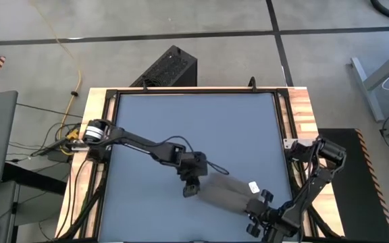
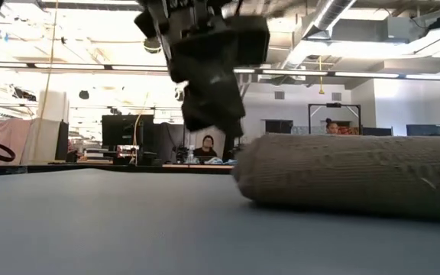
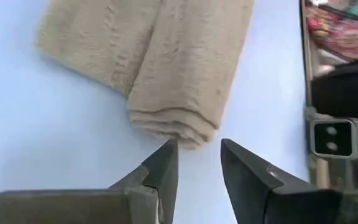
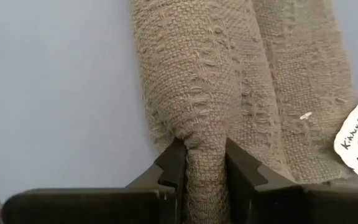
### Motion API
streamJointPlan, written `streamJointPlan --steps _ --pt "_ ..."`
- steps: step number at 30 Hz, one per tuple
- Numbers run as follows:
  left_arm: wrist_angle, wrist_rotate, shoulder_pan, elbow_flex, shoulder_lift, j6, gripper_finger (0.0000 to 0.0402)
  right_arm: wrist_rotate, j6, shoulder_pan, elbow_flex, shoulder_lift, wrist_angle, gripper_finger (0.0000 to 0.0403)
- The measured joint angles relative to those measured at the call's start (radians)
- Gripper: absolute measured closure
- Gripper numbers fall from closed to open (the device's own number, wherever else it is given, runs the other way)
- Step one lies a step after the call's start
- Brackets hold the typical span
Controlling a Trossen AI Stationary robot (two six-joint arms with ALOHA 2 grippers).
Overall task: Roll towel
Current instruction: Roll the grey towel
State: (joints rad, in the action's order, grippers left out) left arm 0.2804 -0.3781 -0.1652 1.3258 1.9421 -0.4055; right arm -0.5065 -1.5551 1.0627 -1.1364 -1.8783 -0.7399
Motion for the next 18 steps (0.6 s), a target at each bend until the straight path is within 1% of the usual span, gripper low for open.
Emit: streamJointPlan --steps 5,8,10,13,14,16,18 --pt "-0.061 0.186 -0.073 0.000 -0.037 0.088 0.0295 0.035 -0.086 0.002 0.041 0.045 0.040 0.0313" --pt "-0.175 0.275 -0.132 -0.005 -0.037 0.146 0.0295 0.033 -0.146 0.012 0.105 0.084 0.141 0.0313" --pt "-0.280 0.334 -0.169 -0.017 -0.029 0.188 0.0295 0.013 -0.196 0.025 0.150 0.109 0.214 0.0313" --pt "-0.368 0.434 -0.215 -0.050 -0.015 0.253 0.0295 -0.017 -0.260 0.039 0.210 0.148 0.281 0.0313" --pt "-0.396 0.461 -0.224 -0.055 -0.004 0.287 0.0295 -0.026 -0.274 0.045 0.228 0.161 0.301 0.0313" --pt "-0.388 0.500 -0.240 -0.065 0.005 0.357 0.0295 -0.030 -0.281 0.050 0.251 0.177 0.327 0.0313" --pt "-0.421 0.500 -0.243 -0.061 0.028 0.409 0.0295 -0.030 -0.281 0.054 0.271 0.193 0.352 0.0313"
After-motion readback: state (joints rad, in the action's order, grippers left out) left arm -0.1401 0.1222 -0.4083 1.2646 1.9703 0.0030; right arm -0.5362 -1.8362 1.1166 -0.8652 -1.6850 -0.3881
